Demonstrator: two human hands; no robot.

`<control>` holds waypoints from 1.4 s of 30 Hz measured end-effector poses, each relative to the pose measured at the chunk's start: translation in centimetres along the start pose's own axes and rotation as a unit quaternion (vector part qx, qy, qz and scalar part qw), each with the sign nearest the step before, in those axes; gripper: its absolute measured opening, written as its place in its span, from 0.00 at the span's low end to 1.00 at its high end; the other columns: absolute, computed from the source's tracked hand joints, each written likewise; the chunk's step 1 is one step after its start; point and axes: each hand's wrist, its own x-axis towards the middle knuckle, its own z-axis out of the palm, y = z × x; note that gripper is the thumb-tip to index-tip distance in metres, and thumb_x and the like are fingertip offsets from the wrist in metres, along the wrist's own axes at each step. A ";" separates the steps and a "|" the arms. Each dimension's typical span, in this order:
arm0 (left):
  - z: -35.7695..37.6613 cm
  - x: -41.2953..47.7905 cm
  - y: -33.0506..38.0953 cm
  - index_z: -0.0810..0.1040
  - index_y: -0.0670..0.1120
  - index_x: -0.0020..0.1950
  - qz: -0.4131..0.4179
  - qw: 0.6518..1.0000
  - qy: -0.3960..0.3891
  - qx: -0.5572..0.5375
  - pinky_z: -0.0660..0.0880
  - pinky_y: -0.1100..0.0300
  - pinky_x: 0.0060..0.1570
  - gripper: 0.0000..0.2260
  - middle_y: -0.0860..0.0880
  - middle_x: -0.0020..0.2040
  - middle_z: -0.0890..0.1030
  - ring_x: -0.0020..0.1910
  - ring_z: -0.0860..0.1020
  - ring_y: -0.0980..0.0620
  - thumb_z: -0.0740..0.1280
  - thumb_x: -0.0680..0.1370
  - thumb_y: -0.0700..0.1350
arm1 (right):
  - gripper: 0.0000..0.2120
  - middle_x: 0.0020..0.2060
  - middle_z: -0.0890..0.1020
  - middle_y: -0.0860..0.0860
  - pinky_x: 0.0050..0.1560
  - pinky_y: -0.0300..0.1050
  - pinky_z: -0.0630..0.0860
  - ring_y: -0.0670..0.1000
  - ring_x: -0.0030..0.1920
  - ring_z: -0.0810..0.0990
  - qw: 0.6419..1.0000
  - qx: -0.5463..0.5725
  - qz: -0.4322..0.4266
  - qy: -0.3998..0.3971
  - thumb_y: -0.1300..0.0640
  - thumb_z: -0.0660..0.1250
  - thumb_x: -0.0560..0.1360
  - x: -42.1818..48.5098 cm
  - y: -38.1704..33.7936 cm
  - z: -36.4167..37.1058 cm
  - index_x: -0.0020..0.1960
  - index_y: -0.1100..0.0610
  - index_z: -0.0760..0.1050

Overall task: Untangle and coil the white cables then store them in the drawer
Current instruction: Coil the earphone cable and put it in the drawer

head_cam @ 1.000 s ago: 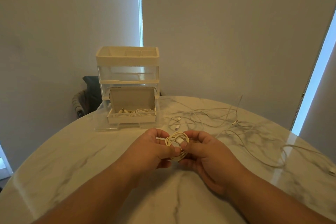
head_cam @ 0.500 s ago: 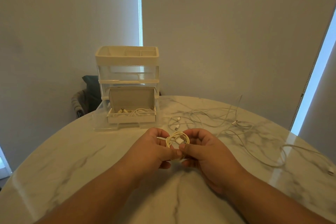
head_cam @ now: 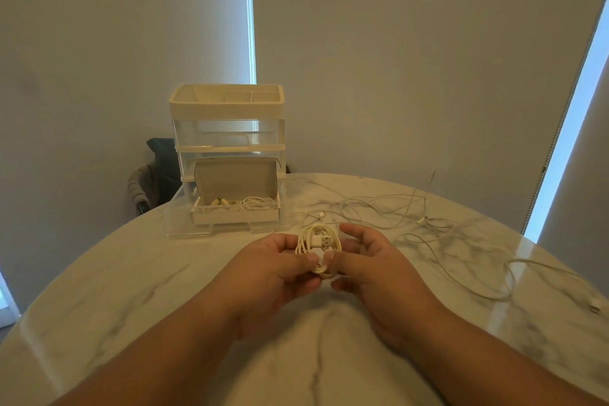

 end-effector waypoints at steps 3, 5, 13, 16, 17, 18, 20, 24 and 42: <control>0.2 0.1 -0.3 0.75 0.35 0.62 0.006 1.000 -0.003 -0.009 0.81 0.61 0.42 0.15 0.36 0.54 0.83 0.45 0.83 0.48 0.68 0.75 0.32 | 0.13 0.48 0.87 0.56 0.41 0.48 0.76 0.52 0.43 0.84 0.999 0.009 0.009 -0.030 0.66 0.72 0.74 -0.3 -0.2 0.2 0.57 0.57 0.79; 0.2 0.1 -0.3 0.75 0.36 0.62 0.006 1.000 -0.008 0.016 0.81 0.59 0.44 0.16 0.38 0.54 0.84 0.46 0.83 0.48 0.69 0.75 0.33 | 0.11 0.46 0.87 0.56 0.42 0.49 0.76 0.52 0.42 0.84 0.999 -0.012 -0.001 -0.031 0.68 0.69 0.75 -0.4 -0.2 0.1 0.54 0.58 0.81; -0.3 0.3 -0.4 0.78 0.42 0.56 0.001 0.994 0.029 0.107 0.74 0.55 0.40 0.14 0.42 0.46 0.86 0.42 0.81 0.49 0.73 0.74 0.46 | 0.13 0.46 0.87 0.55 0.32 0.46 0.71 0.56 0.41 0.79 0.995 -0.097 -0.010 -0.034 0.65 0.66 0.77 0.1 0.0 -0.6 0.54 0.52 0.84; -0.4 0.4 -0.6 0.78 0.45 0.57 0.023 0.988 0.020 0.154 0.77 0.54 0.41 0.13 0.42 0.49 0.85 0.45 0.83 0.46 0.74 0.73 0.42 | 0.14 0.45 0.85 0.60 0.30 0.46 0.67 0.57 0.37 0.73 0.991 -0.123 0.004 -0.054 0.65 0.65 0.76 0.0 0.1 -0.4 0.55 0.51 0.84; -0.4 0.4 -0.7 0.79 0.45 0.56 0.033 0.983 0.018 0.179 0.77 0.54 0.41 0.12 0.42 0.48 0.85 0.44 0.83 0.46 0.74 0.74 0.40 | 0.15 0.45 0.85 0.61 0.30 0.46 0.67 0.57 0.36 0.73 0.991 -0.124 0.005 -0.054 0.66 0.65 0.75 0.0 0.1 -0.4 0.55 0.51 0.83; -0.4 0.4 -0.7 0.79 0.44 0.54 0.042 0.980 0.018 0.196 0.77 0.54 0.41 0.10 0.41 0.48 0.85 0.43 0.82 0.46 0.73 0.74 0.39 | 0.15 0.45 0.85 0.62 0.30 0.47 0.67 0.58 0.37 0.72 0.992 -0.118 0.005 -0.051 0.67 0.66 0.75 -0.1 0.1 -0.3 0.55 0.51 0.83; -0.5 0.5 -0.8 0.80 0.42 0.53 0.057 0.976 0.029 0.210 0.78 0.56 0.40 0.08 0.40 0.47 0.85 0.40 0.82 0.48 0.72 0.75 0.37 | 0.15 0.44 0.85 0.61 0.32 0.49 0.68 0.58 0.36 0.73 0.994 -0.098 -0.002 -0.041 0.68 0.67 0.75 0.1 0.1 -0.3 0.55 0.51 0.81; -0.7 0.8 -0.7 0.82 0.44 0.50 0.090 0.972 0.056 0.209 0.79 0.56 0.39 0.04 0.41 0.44 0.85 0.39 0.82 0.47 0.71 0.76 0.38 | 0.14 0.43 0.85 0.57 0.36 0.52 0.72 0.57 0.37 0.77 0.996 -0.090 -0.015 -0.021 0.68 0.69 0.74 0.5 0.2 -0.5 0.53 0.51 0.81; 0.0 0.6 -0.9 0.84 0.45 0.49 0.081 0.979 0.034 0.184 0.78 0.57 0.38 0.05 0.40 0.44 0.85 0.37 0.81 0.49 0.73 0.74 0.39 | 0.10 0.34 0.83 0.55 0.33 0.51 0.74 0.54 0.29 0.76 0.984 -0.178 -0.022 0.019 0.68 0.67 0.71 -0.1 -0.5 -0.2 0.48 0.56 0.79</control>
